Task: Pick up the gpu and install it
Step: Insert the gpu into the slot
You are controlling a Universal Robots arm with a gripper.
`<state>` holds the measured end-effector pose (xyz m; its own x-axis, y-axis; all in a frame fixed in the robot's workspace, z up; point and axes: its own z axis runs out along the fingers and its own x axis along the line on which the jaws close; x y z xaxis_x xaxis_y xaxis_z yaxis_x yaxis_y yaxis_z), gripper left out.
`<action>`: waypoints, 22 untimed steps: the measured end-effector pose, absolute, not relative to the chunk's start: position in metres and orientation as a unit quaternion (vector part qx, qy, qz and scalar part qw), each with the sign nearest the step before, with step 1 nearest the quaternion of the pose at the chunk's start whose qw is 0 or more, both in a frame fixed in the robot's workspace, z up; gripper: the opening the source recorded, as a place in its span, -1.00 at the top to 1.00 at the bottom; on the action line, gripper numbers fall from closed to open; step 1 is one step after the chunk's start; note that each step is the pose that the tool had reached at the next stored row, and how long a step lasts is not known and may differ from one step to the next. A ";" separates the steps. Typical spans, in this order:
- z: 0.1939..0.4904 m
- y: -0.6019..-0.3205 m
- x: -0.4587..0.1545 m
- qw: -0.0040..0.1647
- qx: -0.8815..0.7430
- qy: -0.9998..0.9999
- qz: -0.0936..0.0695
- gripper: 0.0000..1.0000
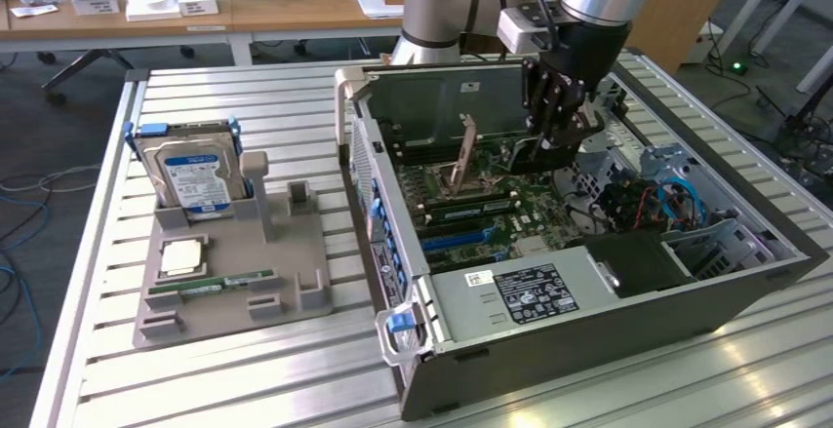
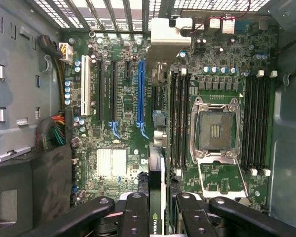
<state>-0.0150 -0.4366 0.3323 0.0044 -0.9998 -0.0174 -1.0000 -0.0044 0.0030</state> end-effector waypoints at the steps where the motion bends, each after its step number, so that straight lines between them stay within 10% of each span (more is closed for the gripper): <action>1: 0.332 -0.437 -0.015 0.005 -0.709 0.706 0.007 0.47; 22: 0.330 -0.437 -0.022 0.006 -0.709 0.706 0.007 0.47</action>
<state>-0.0224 -0.4366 0.3302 0.0043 -0.9998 -0.0175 -1.0000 -0.0043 0.0013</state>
